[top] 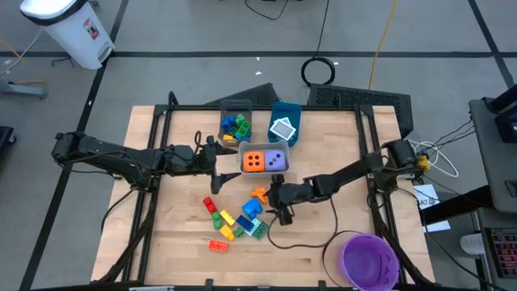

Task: Pick & Place Toys
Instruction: Put the orange game piece into the black bin, then put the blue game piece into the black bin

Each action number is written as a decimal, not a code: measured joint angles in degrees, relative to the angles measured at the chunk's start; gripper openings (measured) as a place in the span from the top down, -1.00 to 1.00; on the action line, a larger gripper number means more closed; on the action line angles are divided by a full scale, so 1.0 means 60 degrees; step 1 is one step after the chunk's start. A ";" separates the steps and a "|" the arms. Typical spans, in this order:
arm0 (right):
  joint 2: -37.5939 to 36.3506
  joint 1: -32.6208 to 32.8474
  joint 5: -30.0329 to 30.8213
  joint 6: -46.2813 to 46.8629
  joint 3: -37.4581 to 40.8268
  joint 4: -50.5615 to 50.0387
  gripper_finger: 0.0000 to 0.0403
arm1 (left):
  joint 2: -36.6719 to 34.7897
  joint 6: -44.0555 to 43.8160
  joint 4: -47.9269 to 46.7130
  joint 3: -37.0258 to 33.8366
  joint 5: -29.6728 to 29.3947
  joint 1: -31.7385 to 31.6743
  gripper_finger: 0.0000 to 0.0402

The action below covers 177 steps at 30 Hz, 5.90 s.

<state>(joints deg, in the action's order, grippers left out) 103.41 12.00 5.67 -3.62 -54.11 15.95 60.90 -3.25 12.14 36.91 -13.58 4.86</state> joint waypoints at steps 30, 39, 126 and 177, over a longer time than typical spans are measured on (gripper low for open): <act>-0.1842 0.0409 0.2051 0.4063 0.0142 -0.5116 -0.31 | -0.0004 0.0011 0.0004 0.0000 -0.0002 -0.0003 -0.80; -0.1081 -0.0276 0.1995 0.4251 0.0138 -0.4934 -0.60 | -0.0007 0.0011 0.0018 0.0000 0.0000 0.0000 -0.80; -0.3420 0.1249 0.6531 -0.1742 0.0117 -0.2140 0.12 | 0.4066 -0.2259 0.0847 0.2507 0.0994 -0.1720 0.31; -0.4396 0.1265 0.5253 -0.0230 0.0127 -0.3498 0.01 | 0.0435 0.0203 -0.3442 0.2124 0.0258 -0.0075 -0.52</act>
<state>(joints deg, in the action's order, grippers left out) 77.03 19.59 37.19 -5.00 -53.34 -5.04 63.52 -2.03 -8.51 49.65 -12.04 4.41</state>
